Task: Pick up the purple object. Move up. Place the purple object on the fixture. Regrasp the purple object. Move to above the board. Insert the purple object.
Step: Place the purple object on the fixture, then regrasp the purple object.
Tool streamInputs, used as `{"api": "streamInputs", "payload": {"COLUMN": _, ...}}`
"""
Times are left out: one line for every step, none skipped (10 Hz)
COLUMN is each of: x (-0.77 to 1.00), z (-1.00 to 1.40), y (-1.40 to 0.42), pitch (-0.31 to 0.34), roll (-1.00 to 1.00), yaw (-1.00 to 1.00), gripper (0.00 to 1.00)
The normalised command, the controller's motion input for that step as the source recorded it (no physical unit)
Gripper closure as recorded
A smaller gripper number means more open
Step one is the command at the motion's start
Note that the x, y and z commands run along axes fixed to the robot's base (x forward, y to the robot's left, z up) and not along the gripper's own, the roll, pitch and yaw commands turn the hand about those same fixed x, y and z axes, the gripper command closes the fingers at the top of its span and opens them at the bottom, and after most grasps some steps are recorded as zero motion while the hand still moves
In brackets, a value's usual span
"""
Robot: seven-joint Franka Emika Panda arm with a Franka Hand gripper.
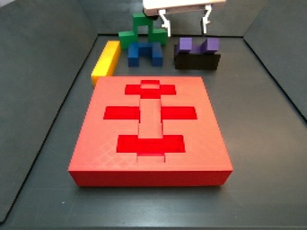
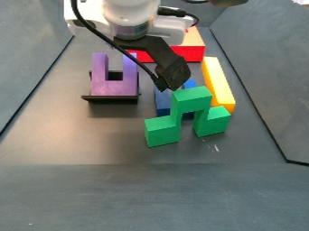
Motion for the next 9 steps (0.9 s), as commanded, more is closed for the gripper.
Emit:
{"api": "streamInputs", "payload": {"x": 0.0, "z": 0.0, "y": 0.0, "pitch": 0.0, "roll": 0.0, "yaw": 0.03, "gripper": 0.0}}
{"api": "streamInputs", "payload": {"x": 0.0, "z": 0.0, "y": -0.01, "pitch": 0.06, "roll": 0.17, "yaw": 0.02, "gripper": 0.0}}
{"api": "streamInputs", "payload": {"x": 0.05, "z": 0.0, "y": -0.05, "pitch": 0.169, "roll": 0.36, "yaw": 0.01, "gripper": 0.0}}
{"api": "streamInputs", "payload": {"x": 0.01, "z": 0.0, "y": -0.07, "pitch": 0.0, "roll": 0.09, "yaw": 0.0, "gripper": 0.0}}
{"api": "streamInputs", "payload": {"x": 0.03, "z": 0.0, "y": -0.21, "pitch": 0.0, "roll": 0.16, "yaw": 0.0, "gripper": 0.0}}
{"api": "streamInputs", "payload": {"x": 0.0, "z": 0.0, "y": 0.0, "pitch": 0.0, "roll": 0.0, "yaw": 0.0, "gripper": 0.0}}
{"api": "streamInputs", "payload": {"x": 0.0, "z": 0.0, "y": -0.02, "pitch": 0.0, "roll": 0.0, "yaw": 0.0, "gripper": 0.0}}
{"api": "streamInputs", "payload": {"x": 0.0, "z": 0.08, "y": -0.05, "pitch": 0.094, "roll": 0.26, "yaw": 0.0, "gripper": 0.0}}
{"api": "streamInputs", "payload": {"x": 0.0, "z": 0.37, "y": -0.12, "pitch": 0.303, "roll": 0.97, "yaw": 0.0, "gripper": 0.0}}
